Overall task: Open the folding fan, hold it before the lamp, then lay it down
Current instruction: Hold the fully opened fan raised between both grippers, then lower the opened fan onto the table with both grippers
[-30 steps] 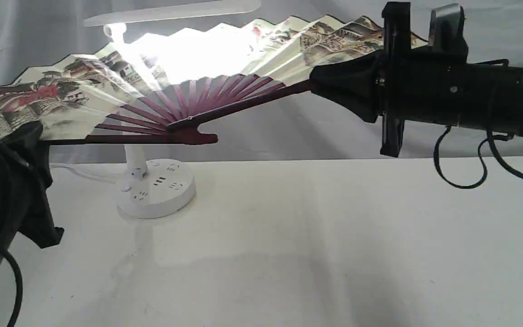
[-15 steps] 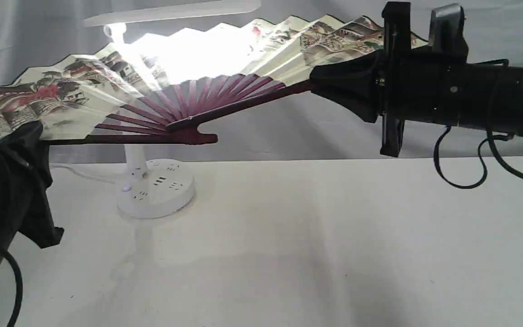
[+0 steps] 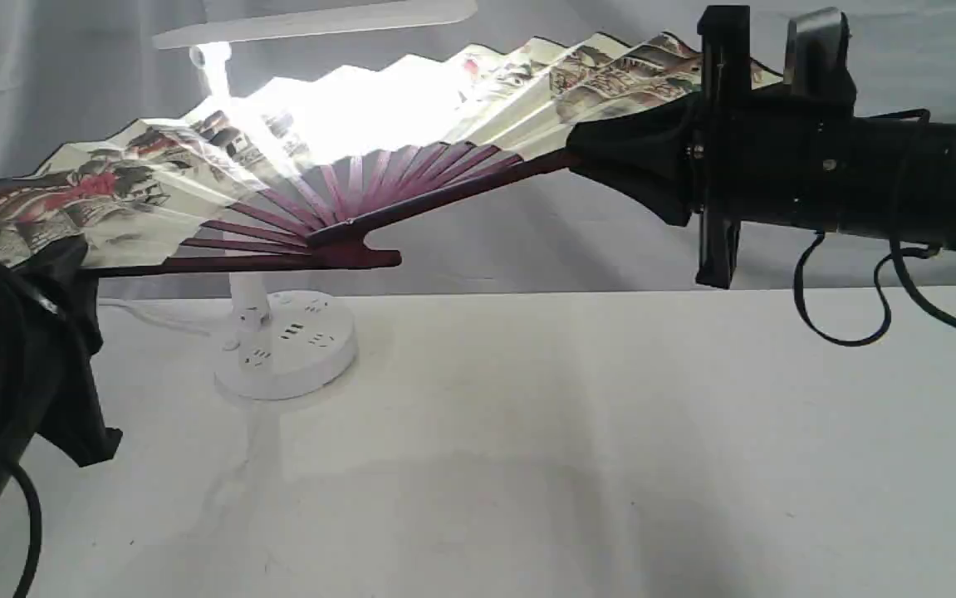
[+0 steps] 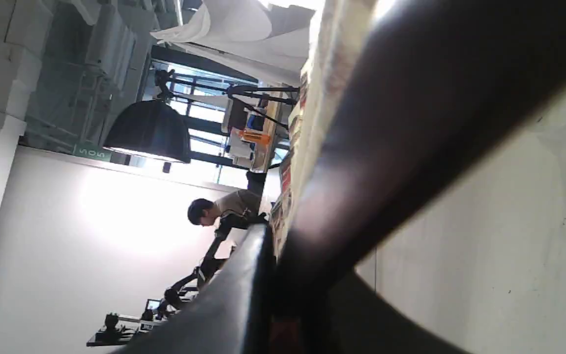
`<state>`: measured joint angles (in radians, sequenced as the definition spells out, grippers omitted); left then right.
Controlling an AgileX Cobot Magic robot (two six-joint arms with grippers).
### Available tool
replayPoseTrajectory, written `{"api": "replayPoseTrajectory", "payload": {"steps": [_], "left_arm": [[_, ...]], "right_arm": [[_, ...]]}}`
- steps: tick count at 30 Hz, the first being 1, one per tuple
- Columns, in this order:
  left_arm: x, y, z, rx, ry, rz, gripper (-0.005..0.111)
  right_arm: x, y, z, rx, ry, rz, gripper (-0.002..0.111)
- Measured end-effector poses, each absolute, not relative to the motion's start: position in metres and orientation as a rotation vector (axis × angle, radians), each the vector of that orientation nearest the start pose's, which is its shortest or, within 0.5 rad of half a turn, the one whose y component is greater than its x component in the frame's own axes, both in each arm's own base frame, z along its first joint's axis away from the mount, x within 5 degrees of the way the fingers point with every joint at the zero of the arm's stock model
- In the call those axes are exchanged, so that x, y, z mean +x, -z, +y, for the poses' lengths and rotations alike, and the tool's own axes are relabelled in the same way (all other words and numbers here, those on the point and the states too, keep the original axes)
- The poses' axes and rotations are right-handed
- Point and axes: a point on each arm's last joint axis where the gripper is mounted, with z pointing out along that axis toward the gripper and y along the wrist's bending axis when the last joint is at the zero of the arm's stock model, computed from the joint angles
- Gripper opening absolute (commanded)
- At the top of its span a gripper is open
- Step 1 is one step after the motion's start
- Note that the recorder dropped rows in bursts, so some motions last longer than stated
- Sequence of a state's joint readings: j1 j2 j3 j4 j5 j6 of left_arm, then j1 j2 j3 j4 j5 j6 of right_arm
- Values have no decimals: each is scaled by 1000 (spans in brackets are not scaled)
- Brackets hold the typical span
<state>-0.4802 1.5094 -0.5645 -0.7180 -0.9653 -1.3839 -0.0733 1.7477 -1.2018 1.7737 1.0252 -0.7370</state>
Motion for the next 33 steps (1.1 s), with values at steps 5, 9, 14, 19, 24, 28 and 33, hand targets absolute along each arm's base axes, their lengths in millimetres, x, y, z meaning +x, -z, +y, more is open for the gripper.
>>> {"api": "replayPoseTrajectory", "payload": {"steps": [5,9,14,19,24,28,33], "left_arm": [[270,-230,-85,-1449,1320,1014,0],[267,-224,-85,-1461,1304,1061,0],[262,-212,-85,-1473,1273,1151,0],[260,-206,-88,-1494,1255,1236,0],[259,-202,-95,-1479,1258,1300,0],[255,-191,-110,-1502,1255,1344,0],[254,-172,-131,-1495,1235,1366,0]], "right_arm": [[375,-295,49,397,-1638,1917,0],[371,-281,49,447,-1648,1948,0],[361,-260,47,494,-1637,1996,0],[353,-244,41,536,-1628,2021,0],[342,-230,27,584,-1641,2024,0],[333,-219,12,629,-1640,2013,0],[322,-206,-6,684,-1608,2003,0]]}}
